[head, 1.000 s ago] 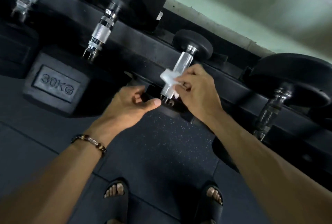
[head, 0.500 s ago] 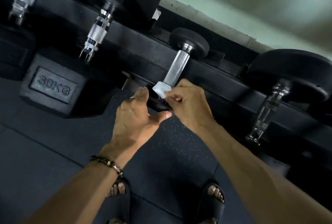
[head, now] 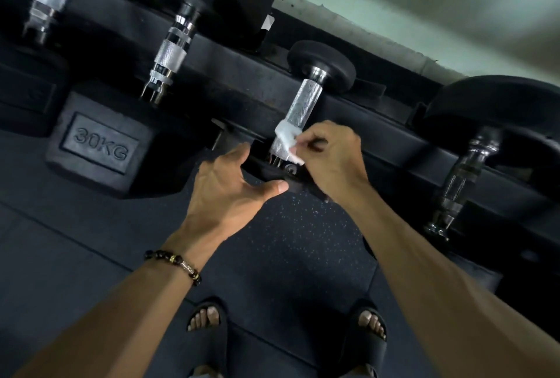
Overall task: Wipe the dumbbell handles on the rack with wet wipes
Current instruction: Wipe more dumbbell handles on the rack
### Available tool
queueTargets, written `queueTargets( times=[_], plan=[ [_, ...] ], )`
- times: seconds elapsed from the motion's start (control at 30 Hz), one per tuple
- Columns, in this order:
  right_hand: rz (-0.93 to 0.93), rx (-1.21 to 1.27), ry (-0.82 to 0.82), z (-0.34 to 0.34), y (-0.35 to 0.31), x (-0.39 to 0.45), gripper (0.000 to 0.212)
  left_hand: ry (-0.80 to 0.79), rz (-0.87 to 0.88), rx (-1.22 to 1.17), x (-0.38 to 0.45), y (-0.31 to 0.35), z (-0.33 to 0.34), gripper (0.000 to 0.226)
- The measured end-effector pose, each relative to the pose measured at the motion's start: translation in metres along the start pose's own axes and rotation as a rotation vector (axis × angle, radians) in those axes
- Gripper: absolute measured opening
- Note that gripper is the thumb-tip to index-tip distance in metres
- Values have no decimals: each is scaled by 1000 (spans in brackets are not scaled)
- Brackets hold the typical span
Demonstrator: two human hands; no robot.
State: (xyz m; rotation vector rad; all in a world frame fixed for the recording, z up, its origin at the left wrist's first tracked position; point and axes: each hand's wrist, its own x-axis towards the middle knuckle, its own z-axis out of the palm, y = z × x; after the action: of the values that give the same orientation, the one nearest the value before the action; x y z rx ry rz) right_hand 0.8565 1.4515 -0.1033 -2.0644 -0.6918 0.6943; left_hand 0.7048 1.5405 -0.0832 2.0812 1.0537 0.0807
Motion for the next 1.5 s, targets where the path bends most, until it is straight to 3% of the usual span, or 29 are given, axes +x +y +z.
queueTargets(
  times=[0.17,0.27,0.37,0.57,0.67,0.77,0.9,0.97,1.13,1.3,1.4,1.5],
  plan=[
    [123,200,399,3,-6,24,9,13,11,12,0,-1,3,46],
    [148,152,340,16,-10,2,21,34,4,31,0,0,2,49],
    [98,81,221,21,-12,-24,13,18,17,30,1,0,1,47],
    [127,171,650,13,-30,42,15,49,67,33,3,-6,7,53],
    [109,86,527,25,-25,12,16,34,57,28,3,-6,6,53],
    [-40,-64,367,23,-19,-8,16,17,63,47,4,-4,3,51],
    [-128,-178,565,9,-21,40,22,41,82,56,4,-5,4,56],
    [-156,-197,557,18,-19,32,24,60,88,70,4,-5,4,60],
    [-378,-455,188,19,0,-11,21,25,86,63,6,-7,3,52],
    [-288,-286,357,5,-11,27,22,20,72,71,8,-11,4,55],
    [-305,-275,242,18,0,-11,18,10,58,51,6,-5,3,48],
    [-16,-17,147,20,0,-33,16,13,58,26,5,-3,0,43]
  ],
)
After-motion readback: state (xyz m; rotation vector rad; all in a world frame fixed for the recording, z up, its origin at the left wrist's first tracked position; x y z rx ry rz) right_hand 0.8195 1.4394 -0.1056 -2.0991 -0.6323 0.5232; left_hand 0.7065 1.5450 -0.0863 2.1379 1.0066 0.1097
